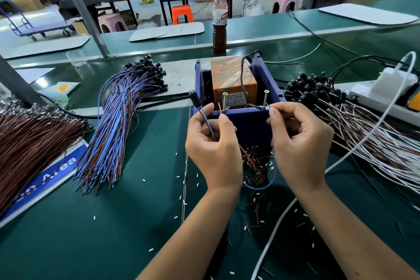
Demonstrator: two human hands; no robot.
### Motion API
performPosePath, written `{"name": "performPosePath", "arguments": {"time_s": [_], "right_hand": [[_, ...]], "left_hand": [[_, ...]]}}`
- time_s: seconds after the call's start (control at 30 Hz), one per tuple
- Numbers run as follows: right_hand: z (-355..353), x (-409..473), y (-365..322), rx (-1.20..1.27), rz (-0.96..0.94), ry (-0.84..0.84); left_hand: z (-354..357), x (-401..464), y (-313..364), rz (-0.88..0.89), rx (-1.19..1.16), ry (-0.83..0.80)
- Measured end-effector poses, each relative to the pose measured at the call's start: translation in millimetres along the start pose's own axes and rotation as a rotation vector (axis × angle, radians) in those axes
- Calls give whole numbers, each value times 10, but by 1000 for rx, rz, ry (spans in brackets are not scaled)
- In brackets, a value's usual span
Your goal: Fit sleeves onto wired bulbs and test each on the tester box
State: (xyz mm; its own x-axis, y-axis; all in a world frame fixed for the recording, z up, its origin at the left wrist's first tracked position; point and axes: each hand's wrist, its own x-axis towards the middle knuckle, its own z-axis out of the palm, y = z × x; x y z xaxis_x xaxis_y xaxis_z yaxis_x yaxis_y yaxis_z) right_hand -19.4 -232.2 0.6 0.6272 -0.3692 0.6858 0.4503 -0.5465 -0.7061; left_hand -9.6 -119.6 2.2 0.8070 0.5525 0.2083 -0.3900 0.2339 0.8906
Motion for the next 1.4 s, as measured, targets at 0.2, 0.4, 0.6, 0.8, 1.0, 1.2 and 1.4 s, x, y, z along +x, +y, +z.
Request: {"name": "performPosePath", "arguments": {"time_s": [0.2,0.4,0.6,0.8,1.0,1.2,1.4], "right_hand": [[8,10,-13,10,-2,1],[19,8,-8,25,17,-3],[20,4,-6,31,28,-10],[20,3,-1,38,33,-15],[21,6,-1,31,27,-12],[16,6,-7,29,23,-15],[16,3,4,32,12,-18]], "left_hand": [[-19,-37,-15,87,106,-21],[-75,20,-28,93,114,-41],[-73,11,-23,94,101,-39],[-85,2,-18,79,102,-18],[-86,-1,-6,101,102,-3],[-70,4,20,119,99,-2],[-76,18,29,105,95,-16]]}}
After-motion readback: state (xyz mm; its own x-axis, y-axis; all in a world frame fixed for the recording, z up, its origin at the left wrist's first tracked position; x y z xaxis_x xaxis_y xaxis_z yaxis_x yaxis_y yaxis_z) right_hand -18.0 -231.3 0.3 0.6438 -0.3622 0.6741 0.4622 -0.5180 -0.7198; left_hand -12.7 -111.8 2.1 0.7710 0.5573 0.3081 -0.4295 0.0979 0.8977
